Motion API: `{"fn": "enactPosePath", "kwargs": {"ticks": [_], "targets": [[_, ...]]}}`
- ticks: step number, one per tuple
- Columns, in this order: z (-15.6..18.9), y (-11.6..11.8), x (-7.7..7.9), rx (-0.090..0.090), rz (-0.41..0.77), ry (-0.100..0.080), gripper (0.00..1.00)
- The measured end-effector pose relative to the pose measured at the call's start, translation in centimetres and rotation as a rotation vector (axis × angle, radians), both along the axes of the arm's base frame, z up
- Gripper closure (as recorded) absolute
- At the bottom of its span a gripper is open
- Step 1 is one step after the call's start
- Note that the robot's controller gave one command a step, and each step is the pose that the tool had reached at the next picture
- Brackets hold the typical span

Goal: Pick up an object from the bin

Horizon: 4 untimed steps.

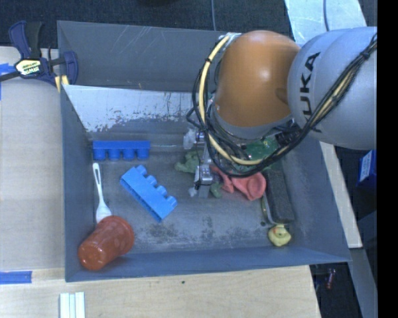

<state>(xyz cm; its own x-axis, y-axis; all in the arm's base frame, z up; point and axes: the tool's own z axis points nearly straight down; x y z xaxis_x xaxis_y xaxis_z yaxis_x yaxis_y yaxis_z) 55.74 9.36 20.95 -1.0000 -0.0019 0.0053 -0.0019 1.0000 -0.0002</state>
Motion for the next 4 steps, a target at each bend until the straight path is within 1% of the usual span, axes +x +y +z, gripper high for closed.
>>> {"fn": "enactPosePath", "kwargs": {"ticks": [1,2,3,4], "targets": [[0.5,-0.1,0.2,0.001,-0.002,-0.009,0.0],[-2.6,-6.6,3.1,0.001,-0.071,-0.011,0.0],[-2.6,-10.7,2.6,0.004,-0.011,-0.01,0.0],[-7.8,-11.3,3.1,0.002,-0.043,-0.019,0.0]]}}
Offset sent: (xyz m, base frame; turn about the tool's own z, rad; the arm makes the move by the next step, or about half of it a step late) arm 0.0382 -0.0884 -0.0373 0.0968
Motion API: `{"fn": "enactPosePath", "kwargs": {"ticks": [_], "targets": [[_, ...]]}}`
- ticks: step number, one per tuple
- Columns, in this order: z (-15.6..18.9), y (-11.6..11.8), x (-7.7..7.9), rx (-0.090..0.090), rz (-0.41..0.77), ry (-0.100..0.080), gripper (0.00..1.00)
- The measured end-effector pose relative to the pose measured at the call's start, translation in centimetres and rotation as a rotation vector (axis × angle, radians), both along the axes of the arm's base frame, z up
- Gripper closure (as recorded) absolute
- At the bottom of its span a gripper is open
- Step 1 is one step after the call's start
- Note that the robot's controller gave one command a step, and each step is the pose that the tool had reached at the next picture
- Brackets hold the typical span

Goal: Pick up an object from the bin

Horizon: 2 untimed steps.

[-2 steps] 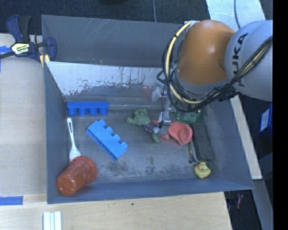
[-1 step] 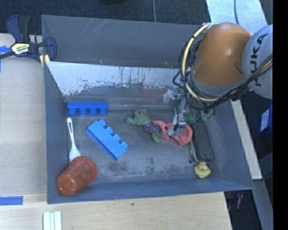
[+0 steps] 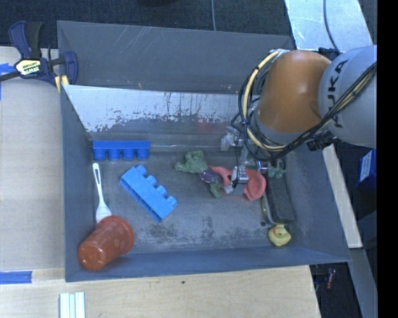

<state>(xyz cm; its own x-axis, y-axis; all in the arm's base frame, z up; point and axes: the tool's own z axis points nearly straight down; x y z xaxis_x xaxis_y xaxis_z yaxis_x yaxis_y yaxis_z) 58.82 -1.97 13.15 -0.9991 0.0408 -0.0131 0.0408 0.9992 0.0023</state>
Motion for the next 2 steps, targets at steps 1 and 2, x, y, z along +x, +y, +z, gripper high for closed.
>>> {"fn": "enactPosePath", "kwargs": {"ticks": [1,2], "targets": [[-3.6,-1.0,-0.5,0.002,-0.148,0.001,0.0],[-6.0,-1.7,-1.0,0.002,-0.151,0.003,1.0]]}}
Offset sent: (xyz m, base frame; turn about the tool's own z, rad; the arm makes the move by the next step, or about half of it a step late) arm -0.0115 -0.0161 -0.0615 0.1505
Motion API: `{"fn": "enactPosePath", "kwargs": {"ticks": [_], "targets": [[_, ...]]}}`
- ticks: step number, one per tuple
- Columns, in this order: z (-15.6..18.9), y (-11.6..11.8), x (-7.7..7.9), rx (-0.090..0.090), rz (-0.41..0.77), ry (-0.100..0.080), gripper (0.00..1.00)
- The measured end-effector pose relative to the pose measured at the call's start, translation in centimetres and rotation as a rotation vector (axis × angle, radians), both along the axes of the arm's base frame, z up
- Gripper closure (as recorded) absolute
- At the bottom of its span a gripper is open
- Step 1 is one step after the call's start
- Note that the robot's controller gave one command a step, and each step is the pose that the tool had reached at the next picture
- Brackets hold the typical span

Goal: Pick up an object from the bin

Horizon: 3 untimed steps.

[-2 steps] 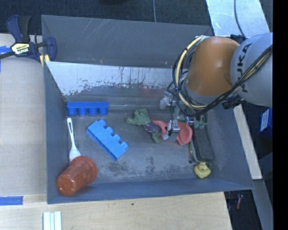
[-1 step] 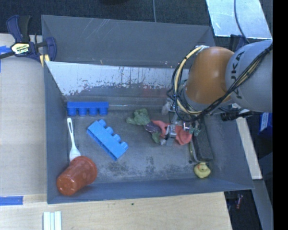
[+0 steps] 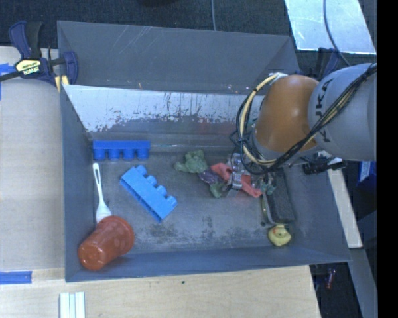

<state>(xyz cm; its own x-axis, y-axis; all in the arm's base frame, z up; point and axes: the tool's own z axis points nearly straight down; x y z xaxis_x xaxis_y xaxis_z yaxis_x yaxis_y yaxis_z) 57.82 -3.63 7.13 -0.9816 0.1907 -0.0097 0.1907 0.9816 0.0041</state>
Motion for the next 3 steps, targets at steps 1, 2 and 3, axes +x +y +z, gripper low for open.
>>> {"fn": "enactPosePath", "kwargs": {"ticks": [1,2,3], "targets": [[0.0,0.0,0.0,0.0,0.0,0.0,1.0],[5.7,-0.3,-0.6,0.0,0.007,0.005,1.0],[13.3,0.8,-0.7,0.0,0.112,0.006,1.0]]}}
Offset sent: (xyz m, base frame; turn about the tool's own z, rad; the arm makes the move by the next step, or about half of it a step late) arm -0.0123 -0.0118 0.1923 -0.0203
